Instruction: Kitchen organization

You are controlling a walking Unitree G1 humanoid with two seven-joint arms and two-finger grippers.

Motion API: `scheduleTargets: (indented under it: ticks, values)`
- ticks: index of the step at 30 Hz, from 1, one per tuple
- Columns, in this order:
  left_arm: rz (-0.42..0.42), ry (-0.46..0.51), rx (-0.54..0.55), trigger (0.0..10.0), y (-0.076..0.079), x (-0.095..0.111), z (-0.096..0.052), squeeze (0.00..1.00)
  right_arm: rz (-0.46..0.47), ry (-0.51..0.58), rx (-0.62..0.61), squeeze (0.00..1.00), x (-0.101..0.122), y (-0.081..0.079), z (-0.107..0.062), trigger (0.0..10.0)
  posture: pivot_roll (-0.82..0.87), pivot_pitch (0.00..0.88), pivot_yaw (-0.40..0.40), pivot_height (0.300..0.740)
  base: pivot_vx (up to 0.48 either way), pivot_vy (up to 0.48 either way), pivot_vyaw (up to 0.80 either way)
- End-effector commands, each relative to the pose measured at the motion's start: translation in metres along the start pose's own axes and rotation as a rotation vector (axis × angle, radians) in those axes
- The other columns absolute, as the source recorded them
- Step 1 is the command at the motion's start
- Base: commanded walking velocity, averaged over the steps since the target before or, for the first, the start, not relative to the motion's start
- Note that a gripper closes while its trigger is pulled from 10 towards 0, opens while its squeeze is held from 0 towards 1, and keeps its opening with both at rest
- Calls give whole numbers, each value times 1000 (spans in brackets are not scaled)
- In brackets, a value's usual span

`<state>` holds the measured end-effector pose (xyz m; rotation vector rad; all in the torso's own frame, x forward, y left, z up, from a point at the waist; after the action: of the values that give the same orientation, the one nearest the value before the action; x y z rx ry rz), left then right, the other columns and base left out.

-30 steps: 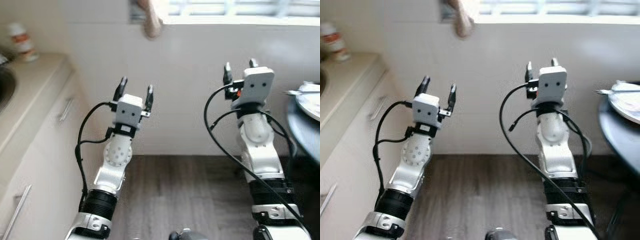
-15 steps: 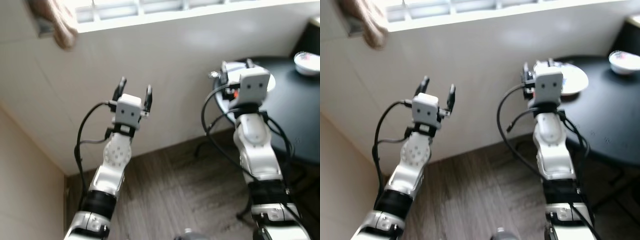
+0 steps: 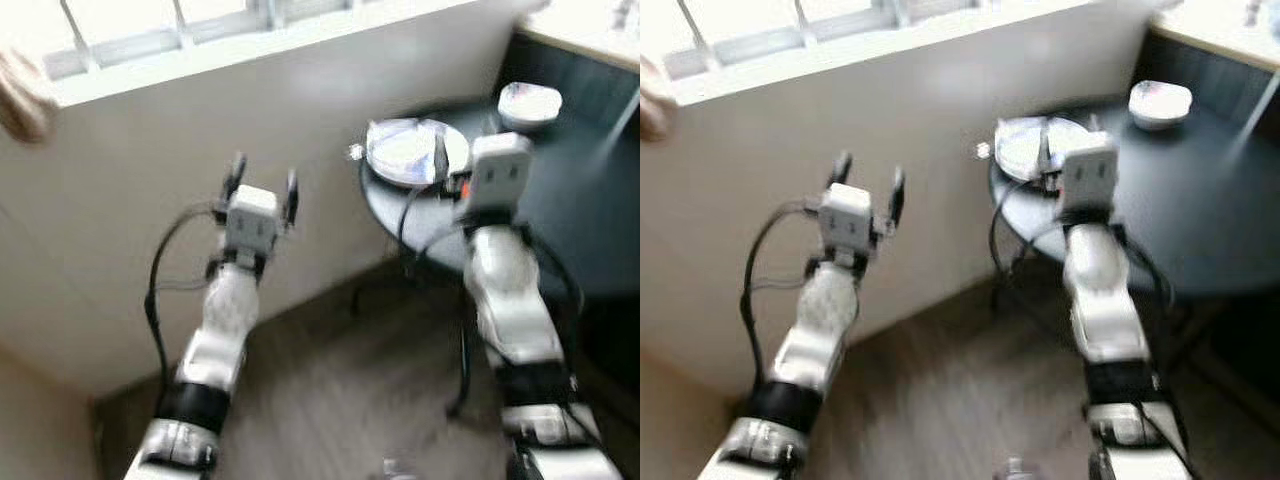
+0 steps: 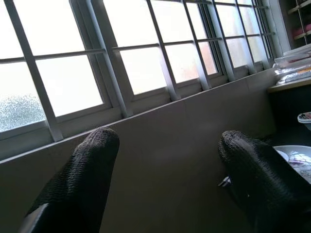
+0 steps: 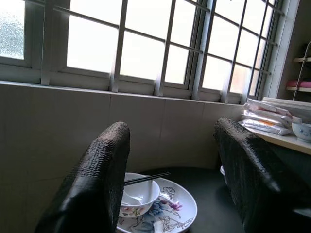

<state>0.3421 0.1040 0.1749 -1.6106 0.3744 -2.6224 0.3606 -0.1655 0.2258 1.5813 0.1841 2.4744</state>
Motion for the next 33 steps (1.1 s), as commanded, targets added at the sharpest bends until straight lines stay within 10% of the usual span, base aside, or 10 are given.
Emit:
scheduleTargets:
  ticks: [1,32,33]
  values:
    - [20,-5,7,10000,-7,-1,0,0,11,-4,13,0,1,-7,1,10000,-163,0,48,740,334,0,-800]
    - [16,-4,3,10000,-5,-2,1,0,70,-102,12,0,-17,-9,-2,10000,-167,0,46,740,321,0,-69]
    - [15,-7,5,10000,-5,-2,1,0,79,-105,13,1000,-17,-9,-2,10000,-167,0,46,740,0,0,0]
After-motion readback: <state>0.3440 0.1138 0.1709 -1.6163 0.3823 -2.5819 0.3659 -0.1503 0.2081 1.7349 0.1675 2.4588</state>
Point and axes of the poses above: a point about 5 cm out from each wrist's last joint towards the gripper, its own z axis pointing out of the wrist towards the gripper, its own x axis along the axis of the wrist's last joint, y = z × x, the point moved 3 cm from there along z, pointing out of the wrist towards the gripper, and after that the axes turned 2 degrees about -z, right-handed, at the moved point
